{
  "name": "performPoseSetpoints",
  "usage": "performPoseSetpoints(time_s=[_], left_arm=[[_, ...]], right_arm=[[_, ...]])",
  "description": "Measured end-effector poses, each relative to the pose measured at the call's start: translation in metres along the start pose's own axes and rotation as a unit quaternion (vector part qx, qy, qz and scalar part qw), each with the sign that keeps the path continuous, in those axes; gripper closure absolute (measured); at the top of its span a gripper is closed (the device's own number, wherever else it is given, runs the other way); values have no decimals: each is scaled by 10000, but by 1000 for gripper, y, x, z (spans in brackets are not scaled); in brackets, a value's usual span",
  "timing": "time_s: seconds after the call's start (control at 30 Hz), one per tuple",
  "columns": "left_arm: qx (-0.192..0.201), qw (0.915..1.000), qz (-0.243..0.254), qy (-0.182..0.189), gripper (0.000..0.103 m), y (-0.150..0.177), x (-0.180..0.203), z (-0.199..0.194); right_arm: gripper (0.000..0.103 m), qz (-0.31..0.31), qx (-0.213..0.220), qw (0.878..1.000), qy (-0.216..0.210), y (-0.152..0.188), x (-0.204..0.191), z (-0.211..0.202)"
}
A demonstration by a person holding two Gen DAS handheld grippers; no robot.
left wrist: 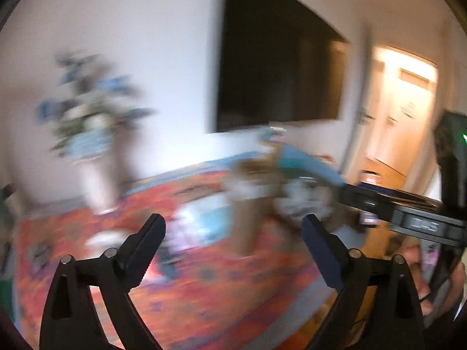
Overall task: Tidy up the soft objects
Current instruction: 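Move both tools back over the floral table, then grasp the checkered scrunchie with the left tool while the right tool grasps the pink pouch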
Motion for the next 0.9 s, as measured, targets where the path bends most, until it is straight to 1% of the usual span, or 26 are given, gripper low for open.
performPoseSetpoints(time_s=[0.03, 0.1, 0.13, 0.2, 0.23, 0.27, 0.3, 0.33, 0.4, 0.43, 0.47, 0.53, 0.6, 0.67, 0.7, 0.77, 0.83, 0.9], left_arm=[[0, 9995, -181, -254, 9, 4, -30, -9], [42, 9958, -576, -711, 9, 9, -95, -30], [81, 9916, -826, -992, 9, 11, -136, -47], [144, 9831, -1120, -1441, 9, 13, -195, -74], [157, 9793, -1215, -1610, 9, 15, -217, -83], [133, 9751, -1335, -1764, 9, 19, -245, -92], [35, 9732, -1439, -1794, 9, 25, -269, -94], [-44, 9717, -1524, -1807, 9, 31, -286, -92], [-237, 9648, -1732, -1963, 9, 49, -322, -76], [-439, 9631, -1822, -1932, 9, 63, -339, -57], [-559, 9624, -1879, -1883, 9, 75, -348, -46], [-867, 9616, -1975, -1696, 9, 98, -368, -9], [-1116, 9525, -2216, -1764, 9, 118, -391, 29], [-1215, 9481, -2393, -1707, 9, 129, -408, 56], [-1235, 9473, -2466, -1628, 9, 133, -414, 66], [-1286, 9483, -2547, -1391, 9, 136, -418, 86], [-1381, 9473, -2572, -1322, 9, 139, -418, 99], [-1437, 9466, -2566, -1325, 9, 140, -419, 108]], right_arm=[[41, -190, -71, 9996, -185, 2, -24, 10], [41, -473, -234, 9978, -408, 6, -58, 28], [41, -579, -319, 9966, -502, 8, -73, 37], [41, -805, -503, 9921, -824, 9, -113, 57], [41, -881, -542, 9900, -959, 8, -128, 66], [41, -934, -553, 9888, -1023, 10, -137, 72], [41, -1019, -560, 9874, -1073, 9, -152, 81], [41, -1071, -582, 9865, -1090, 9, -162, 89], [41, -1112, -740, 9849, -1099, 12, -179, 113], [41, -1102, -876, 9841, -1085, 16, -184, 129], [41, -1073, -996, 9837, -1041, 18, -185, 143], [41, -1031, -1227, 9824, -964, 28, -182, 170], [41, -1065, -1333, 9808, -950, 41, -172, 195], [41, -1101, -1655, 9776, -694, 63, -156, 221], [41, -1087, -1775, 9758, -673, 72, -150, 228], [41, -994, -2077, 9699, -791, 90, -144, 243], [41, -1029, -2180, 9678, -722, 96, -145, 255], [41, -1258, -2190, 9657, -606, 94, -152, 268]])
Point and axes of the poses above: each gripper's, at about its wrist camera, not at the fingertips, and z roughly the way its jaws point, x to its right, y to its underside, the point moved 8 cm from there along z, roughly the way its jaws point, and after that the axes turned 7 degrees about -x, right-handed, at the moved point
